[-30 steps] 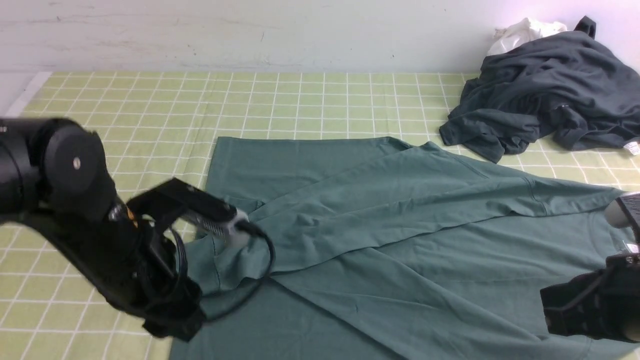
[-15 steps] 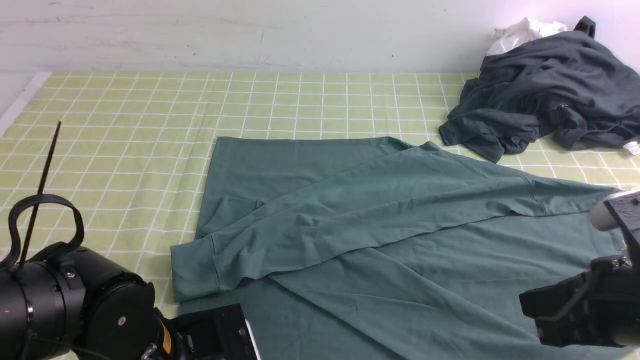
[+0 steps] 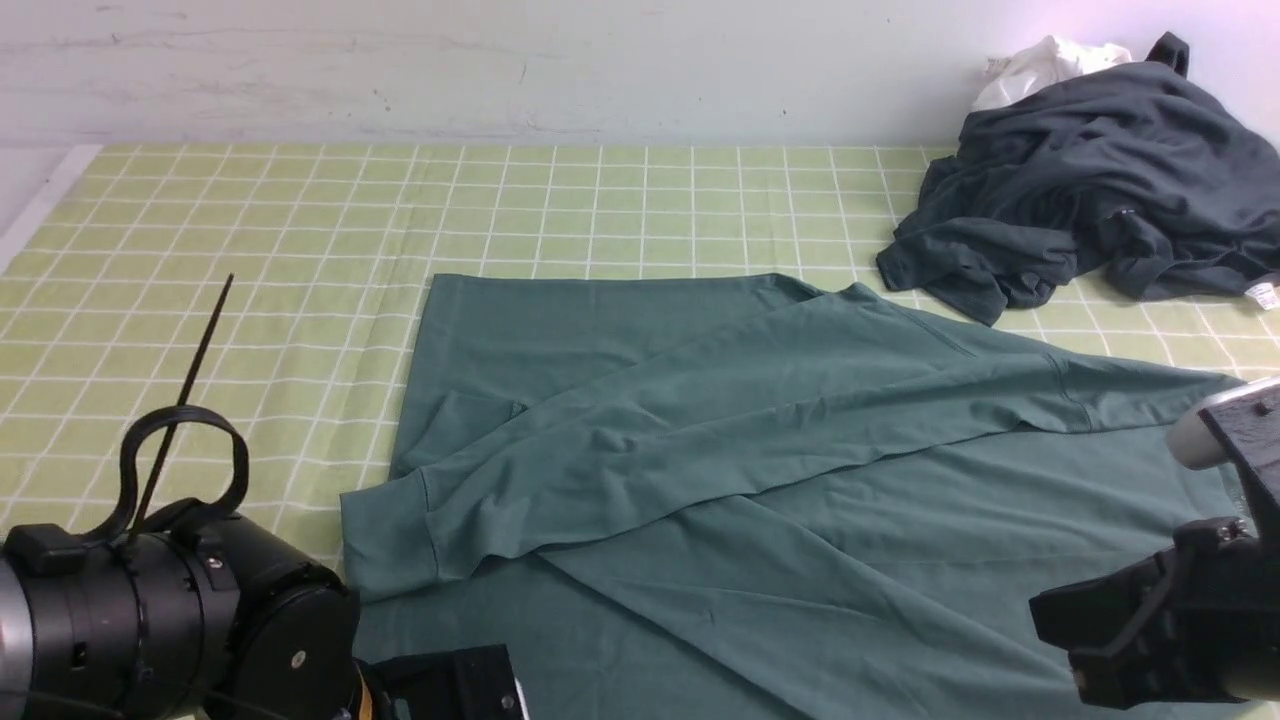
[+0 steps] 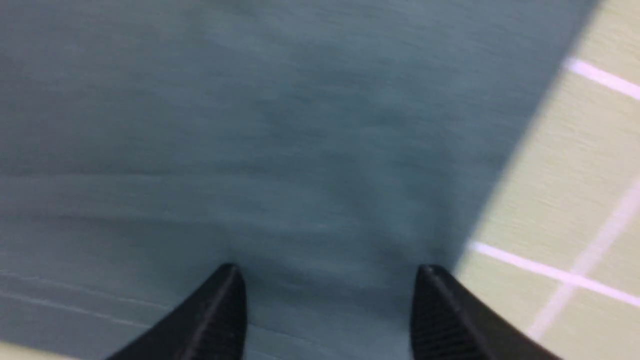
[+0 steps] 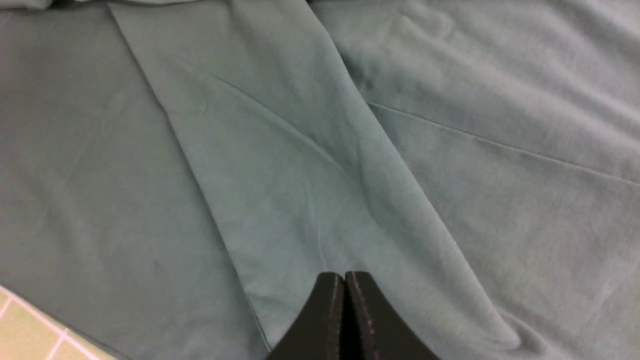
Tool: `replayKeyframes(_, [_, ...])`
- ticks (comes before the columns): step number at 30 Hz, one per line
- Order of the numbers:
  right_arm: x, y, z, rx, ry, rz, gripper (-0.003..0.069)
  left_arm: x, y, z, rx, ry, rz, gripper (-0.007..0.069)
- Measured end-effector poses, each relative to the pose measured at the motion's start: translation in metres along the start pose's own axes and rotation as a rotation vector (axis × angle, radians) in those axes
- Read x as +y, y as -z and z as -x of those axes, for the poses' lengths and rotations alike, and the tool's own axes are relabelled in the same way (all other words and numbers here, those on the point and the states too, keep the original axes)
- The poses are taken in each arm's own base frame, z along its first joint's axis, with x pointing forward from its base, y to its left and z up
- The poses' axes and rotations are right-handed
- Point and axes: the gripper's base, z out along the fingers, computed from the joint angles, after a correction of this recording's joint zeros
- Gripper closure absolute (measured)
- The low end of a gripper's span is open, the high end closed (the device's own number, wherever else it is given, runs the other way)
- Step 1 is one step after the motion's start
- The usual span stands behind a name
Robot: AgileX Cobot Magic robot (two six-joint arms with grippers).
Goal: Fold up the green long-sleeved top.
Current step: Use both arms simultaneously to clamp the lower edge of the clothing fabric
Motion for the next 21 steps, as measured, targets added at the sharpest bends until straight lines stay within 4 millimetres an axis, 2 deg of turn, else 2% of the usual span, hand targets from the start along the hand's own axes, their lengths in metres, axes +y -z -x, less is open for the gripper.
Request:
replayKeyframes(3, [0.000,0.000,0.000,-0.002,0.011,0.004,0.0673,-0.008,0.002,-0.005,0.055,-0.027,-0.013,0.0205])
replayKeyframes(9, [0.001,0.000,0.000,-0.004,0.016,0.013,0.0673,-0.004,-0.002,-0.008,0.076,-0.044,0.043,0.0230])
replayKeyframes(12, [0.001,0.000,0.000,-0.005,0.013,0.015,0.0673,-0.001,-0.004,-0.007,0.071,-0.054,0.067,0.0303])
replayKeyframes(19, [0.003,0.000,-0.001,0.012,0.027,0.028,0.0673,0.002,0.001,-0.005,0.079,-0.058,0.091,0.0575])
replayKeyframes(21, [0.003,0.001,-0.002,0.015,0.047,0.033,0.0673,0.002,0.008,-0.004,0.081,-0.049,0.091,0.0599])
